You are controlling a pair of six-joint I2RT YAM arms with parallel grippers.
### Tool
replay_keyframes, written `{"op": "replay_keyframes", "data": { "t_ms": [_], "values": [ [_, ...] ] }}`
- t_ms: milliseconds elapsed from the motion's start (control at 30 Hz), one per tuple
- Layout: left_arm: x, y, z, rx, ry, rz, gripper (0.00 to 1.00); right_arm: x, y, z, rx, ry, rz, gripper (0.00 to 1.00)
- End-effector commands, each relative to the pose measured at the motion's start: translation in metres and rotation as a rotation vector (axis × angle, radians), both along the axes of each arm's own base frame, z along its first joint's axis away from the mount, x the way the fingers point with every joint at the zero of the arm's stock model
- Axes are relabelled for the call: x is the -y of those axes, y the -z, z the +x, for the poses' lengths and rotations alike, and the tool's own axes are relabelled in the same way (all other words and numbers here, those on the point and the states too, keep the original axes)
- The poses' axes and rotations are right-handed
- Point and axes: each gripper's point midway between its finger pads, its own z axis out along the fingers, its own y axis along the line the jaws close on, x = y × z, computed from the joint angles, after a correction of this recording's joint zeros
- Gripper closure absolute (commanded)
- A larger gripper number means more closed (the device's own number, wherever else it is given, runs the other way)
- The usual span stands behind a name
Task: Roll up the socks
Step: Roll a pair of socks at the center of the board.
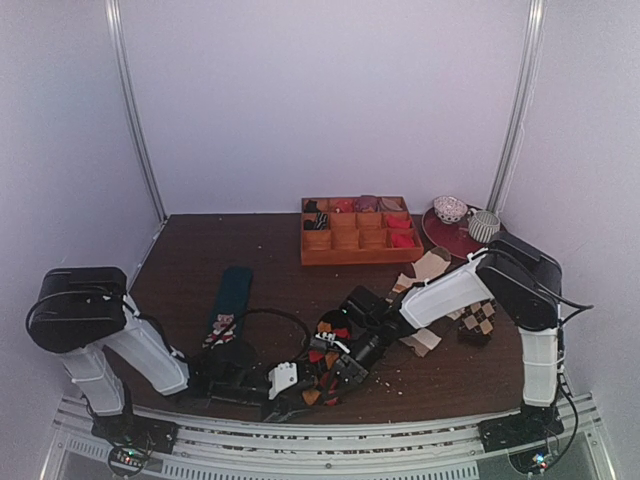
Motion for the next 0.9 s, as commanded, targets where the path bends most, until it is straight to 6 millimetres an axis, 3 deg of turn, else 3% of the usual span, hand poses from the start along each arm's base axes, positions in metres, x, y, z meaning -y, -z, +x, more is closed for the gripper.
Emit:
{"op": "replay_keyframes", "data": {
  "t_ms": [0, 67, 100, 300, 333, 367, 400, 533, 567, 600, 733, 800, 867],
  "values": [
    [0.001, -0.001, 0.009, 0.004, -0.054, -0.012, 0.53, 0.053, 0.069, -0.017, -0.032, 0.036, -0.328, 0.88],
    [0.002, 0.005, 0.008, -0.012, -0.054, 0.007, 0.73, 0.051, 0.067, -0.017, -0.031, 0.037, -0.318, 0.88],
    [0.002, 0.009, 0.007, -0.022, -0.052, 0.015, 0.78, 0.051, 0.066, -0.017, -0.031, 0.037, -0.313, 0.88],
    [-0.01, 0.03, 0.001, -0.084, -0.064, 0.064, 0.79, 0.047, 0.061, -0.016, -0.034, 0.036, -0.285, 0.87],
    [-0.012, 0.033, 0.001, -0.093, -0.072, 0.073, 0.86, 0.045, 0.059, -0.016, -0.033, 0.034, -0.275, 0.86],
    [-0.014, 0.037, 0.002, -0.106, -0.086, 0.086, 0.99, 0.043, 0.056, -0.015, -0.029, 0.032, -0.258, 0.85],
    [-0.016, 0.04, 0.002, -0.12, -0.101, 0.093, 1.0, 0.038, 0.049, -0.013, -0.021, 0.031, -0.225, 0.84],
    [-0.028, 0.05, 0.005, -0.234, -0.204, 0.147, 1.0, 0.014, 0.004, 0.015, 0.172, 0.108, -0.029, 0.7],
    [-0.032, 0.053, 0.005, -0.266, -0.234, 0.171, 1.0, 0.009, -0.015, 0.024, 0.244, 0.142, 0.041, 0.58],
    [-0.035, 0.056, 0.006, -0.299, -0.262, 0.192, 1.0, 0.007, -0.034, 0.031, 0.326, 0.173, 0.115, 0.53],
    [-0.055, 0.071, 0.005, -0.461, -0.364, 0.281, 1.0, 0.015, -0.09, 0.048, 0.65, 0.275, 0.332, 0.48],
    [-0.063, 0.077, -0.001, -0.554, -0.374, 0.303, 1.0, 0.022, -0.105, 0.046, 0.831, 0.276, 0.395, 0.45],
    [-0.069, 0.083, -0.006, -0.63, -0.375, 0.327, 1.0, 0.027, -0.101, 0.036, 0.999, 0.221, 0.394, 0.43]
  ]
}}
